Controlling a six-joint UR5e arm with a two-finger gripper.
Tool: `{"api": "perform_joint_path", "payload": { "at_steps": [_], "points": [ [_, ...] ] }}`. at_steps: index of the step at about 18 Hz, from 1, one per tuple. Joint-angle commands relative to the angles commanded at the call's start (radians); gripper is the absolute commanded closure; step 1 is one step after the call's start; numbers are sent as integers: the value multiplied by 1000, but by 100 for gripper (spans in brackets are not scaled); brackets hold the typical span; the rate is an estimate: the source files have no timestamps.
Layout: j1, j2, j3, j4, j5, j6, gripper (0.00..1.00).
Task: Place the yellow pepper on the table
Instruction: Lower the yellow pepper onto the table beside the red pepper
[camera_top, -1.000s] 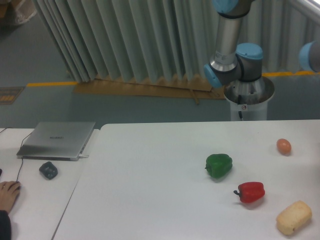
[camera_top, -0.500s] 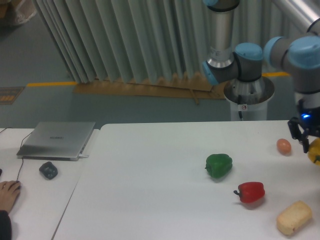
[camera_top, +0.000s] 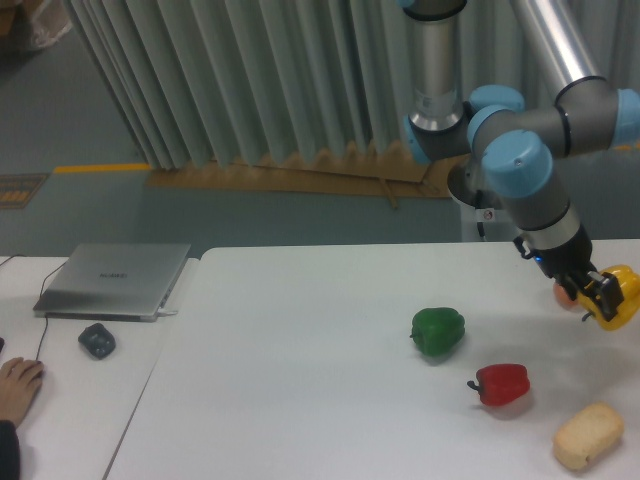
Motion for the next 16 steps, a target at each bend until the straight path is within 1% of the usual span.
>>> {"api": "perform_joint_path", "payload": {
  "at_steps": [1, 2, 3, 4, 6, 14, 16],
  "points": [
    [8, -3, 0, 0, -84, 3, 41],
    [32, -3, -6, 3, -224, -6, 41],
    [41, -6, -9, 3, -326, -21, 41],
    [46, -9, -9, 8, -370, -55, 41],
    [45, -34, -8, 12, -372, -49, 41],
    [72, -40, -14, 11, -362, 35, 40],
    [80, -40, -14, 11, -362, 42, 24]
  ]
}}
